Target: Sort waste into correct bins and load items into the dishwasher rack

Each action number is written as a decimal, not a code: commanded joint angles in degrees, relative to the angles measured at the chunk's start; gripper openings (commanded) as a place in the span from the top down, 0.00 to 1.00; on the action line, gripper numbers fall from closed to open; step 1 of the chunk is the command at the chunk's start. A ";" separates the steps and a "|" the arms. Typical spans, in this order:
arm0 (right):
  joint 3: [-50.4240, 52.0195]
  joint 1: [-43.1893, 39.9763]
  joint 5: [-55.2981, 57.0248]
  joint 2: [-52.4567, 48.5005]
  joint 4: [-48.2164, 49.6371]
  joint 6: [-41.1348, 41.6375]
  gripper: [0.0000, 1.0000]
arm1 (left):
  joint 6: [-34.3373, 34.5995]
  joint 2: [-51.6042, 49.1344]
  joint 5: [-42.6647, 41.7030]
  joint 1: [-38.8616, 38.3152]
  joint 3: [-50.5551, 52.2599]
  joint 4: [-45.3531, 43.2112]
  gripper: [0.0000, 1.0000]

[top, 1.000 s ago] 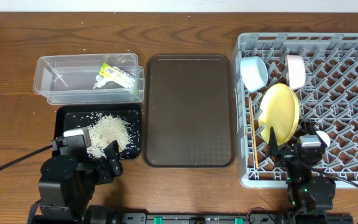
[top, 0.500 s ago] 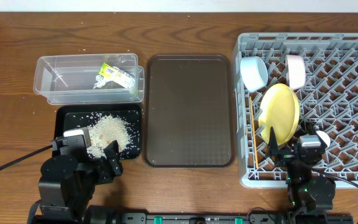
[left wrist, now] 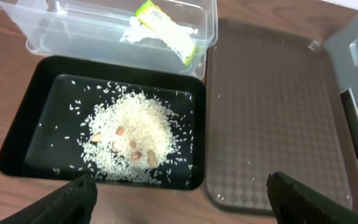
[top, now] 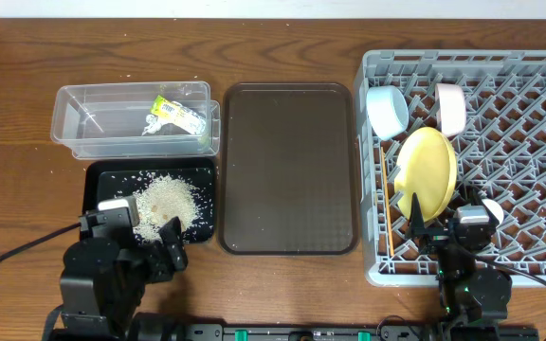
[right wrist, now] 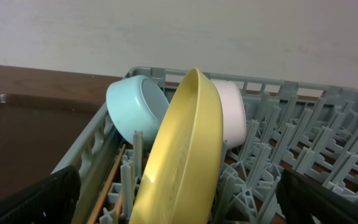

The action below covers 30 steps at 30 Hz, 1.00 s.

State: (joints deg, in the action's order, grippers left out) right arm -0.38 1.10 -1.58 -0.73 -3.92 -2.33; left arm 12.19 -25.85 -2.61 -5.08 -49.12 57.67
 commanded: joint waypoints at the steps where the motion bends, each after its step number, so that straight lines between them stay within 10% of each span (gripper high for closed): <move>1: 0.07 0.42 -0.79 0.39 -0.17 0.09 0.01 | -0.37 2.91 2.27 0.46 1.40 -0.11 0.10; 10: 0.07 0.42 -0.79 0.39 -0.20 0.11 0.01 | -0.61 15.10 6.32 4.50 17.18 -14.75 0.10; 25: 0.07 0.42 -0.79 0.39 -0.20 0.11 0.01 | -2.82 25.75 6.32 4.70 48.68 -64.04 0.10; 30: 0.07 0.42 -0.79 0.39 -0.20 0.11 0.01 | -4.24 25.75 6.27 4.68 48.89 -56.81 0.09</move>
State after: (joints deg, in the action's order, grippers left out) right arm -0.38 1.10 -1.76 -0.71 -3.90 -2.33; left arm 9.93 -0.58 3.20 -0.75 -0.45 -1.56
